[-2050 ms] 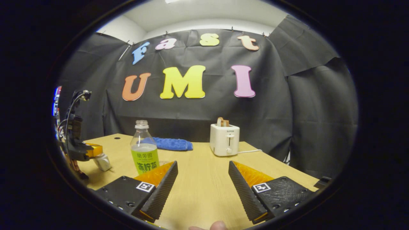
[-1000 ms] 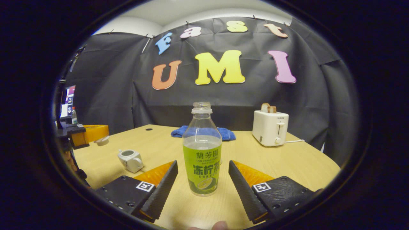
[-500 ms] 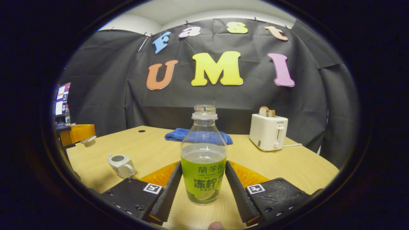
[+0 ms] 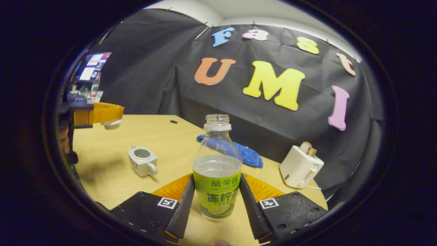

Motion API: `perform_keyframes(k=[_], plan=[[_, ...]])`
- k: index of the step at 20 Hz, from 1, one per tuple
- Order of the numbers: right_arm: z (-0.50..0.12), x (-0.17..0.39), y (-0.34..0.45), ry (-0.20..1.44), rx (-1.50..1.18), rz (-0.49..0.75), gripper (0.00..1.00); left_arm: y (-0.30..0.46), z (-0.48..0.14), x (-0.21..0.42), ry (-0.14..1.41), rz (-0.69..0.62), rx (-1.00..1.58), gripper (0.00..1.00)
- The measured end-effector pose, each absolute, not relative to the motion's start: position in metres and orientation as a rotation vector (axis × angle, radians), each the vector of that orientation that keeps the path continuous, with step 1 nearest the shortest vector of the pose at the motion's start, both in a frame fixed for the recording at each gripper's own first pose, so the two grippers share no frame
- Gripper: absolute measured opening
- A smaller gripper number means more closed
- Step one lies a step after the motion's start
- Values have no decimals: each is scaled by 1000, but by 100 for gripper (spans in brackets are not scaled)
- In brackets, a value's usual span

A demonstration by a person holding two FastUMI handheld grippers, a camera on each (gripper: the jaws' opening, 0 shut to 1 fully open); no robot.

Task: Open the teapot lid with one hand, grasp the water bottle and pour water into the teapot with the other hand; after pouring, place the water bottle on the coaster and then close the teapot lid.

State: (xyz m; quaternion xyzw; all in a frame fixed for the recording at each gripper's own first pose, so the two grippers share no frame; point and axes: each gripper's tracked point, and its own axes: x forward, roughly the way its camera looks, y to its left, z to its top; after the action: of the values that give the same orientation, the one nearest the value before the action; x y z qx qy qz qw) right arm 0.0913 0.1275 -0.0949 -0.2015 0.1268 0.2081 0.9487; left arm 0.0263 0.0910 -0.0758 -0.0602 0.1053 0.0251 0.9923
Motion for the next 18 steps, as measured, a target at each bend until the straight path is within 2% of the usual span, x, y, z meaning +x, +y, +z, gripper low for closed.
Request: perform_keyframes(k=[8, 18], plan=[[-112, 110, 161, 280, -858, 485, 73, 128, -96, 27, 245, 62, -106, 3], [-127, 121, 189, 210, -1257, 538, 74, 148, -101, 25, 241, 65, -105, 3]])
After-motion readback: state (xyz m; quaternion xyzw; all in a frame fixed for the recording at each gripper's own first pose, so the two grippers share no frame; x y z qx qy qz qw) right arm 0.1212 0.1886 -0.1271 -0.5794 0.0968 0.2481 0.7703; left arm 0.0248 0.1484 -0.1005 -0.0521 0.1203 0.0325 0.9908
